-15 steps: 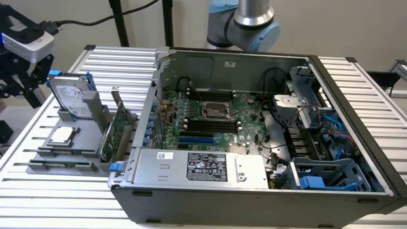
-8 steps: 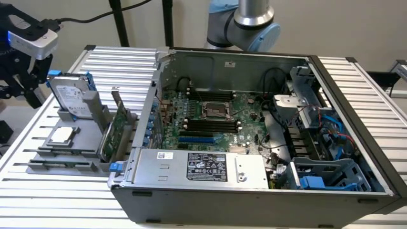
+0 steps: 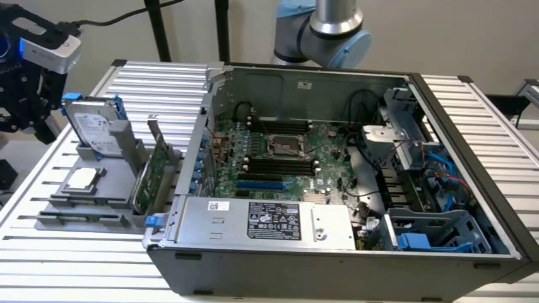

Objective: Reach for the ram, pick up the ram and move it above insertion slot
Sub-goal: 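Pick up the ram and move it above insertion slot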

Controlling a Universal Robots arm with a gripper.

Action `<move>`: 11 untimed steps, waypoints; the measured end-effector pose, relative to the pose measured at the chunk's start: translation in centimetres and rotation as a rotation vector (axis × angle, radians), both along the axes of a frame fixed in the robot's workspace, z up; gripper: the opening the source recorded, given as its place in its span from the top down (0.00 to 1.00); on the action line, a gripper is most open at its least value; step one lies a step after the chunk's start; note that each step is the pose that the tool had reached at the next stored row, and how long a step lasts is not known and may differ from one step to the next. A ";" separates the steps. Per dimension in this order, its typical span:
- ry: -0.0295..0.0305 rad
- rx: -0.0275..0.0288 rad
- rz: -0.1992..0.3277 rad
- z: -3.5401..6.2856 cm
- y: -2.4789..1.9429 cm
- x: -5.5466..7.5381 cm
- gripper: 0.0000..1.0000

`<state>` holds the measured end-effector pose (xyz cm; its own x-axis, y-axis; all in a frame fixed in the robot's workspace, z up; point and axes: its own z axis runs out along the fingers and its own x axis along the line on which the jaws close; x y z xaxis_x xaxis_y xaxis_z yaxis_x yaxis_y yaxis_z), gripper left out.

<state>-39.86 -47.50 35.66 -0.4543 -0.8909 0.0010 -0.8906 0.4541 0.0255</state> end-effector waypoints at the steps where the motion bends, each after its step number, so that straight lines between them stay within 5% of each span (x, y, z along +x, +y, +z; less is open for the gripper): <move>1: 0.0000 0.0000 0.020 -0.01 0.00 0.0 0.89; 11: 0.0000 0.0000 0.202 -0.32 0.00 0.0 0.89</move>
